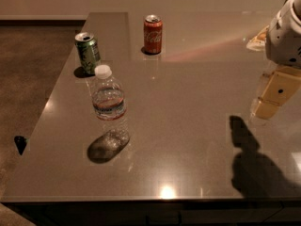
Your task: Pick water bottle
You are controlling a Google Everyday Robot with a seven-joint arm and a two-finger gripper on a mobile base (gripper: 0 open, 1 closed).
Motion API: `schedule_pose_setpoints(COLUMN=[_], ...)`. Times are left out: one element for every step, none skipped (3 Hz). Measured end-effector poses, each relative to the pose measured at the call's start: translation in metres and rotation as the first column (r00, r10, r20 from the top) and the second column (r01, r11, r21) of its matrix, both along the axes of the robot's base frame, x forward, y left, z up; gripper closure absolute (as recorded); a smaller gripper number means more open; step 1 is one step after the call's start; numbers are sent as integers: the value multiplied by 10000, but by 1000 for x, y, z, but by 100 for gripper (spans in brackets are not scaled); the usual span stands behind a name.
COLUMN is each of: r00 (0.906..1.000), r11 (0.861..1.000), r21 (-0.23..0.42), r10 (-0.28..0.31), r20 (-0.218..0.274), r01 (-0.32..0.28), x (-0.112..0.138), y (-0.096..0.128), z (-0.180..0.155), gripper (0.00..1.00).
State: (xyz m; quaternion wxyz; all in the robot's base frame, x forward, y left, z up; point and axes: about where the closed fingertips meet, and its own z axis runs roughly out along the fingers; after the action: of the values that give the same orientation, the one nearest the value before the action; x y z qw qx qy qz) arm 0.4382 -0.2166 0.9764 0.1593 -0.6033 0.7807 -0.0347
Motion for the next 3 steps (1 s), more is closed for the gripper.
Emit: schedule_pose_setpoints(r00=[10000,9987,9852], r11=[10000,9985,9850], r21=[0,269,805], r10=[0,489,1583], r20=[2,-167,-660], r01=[0,-484,-1528], x=[0,0,-7], y=[0,8,22], z=[0,-4,-17], gripper=[0,0,0])
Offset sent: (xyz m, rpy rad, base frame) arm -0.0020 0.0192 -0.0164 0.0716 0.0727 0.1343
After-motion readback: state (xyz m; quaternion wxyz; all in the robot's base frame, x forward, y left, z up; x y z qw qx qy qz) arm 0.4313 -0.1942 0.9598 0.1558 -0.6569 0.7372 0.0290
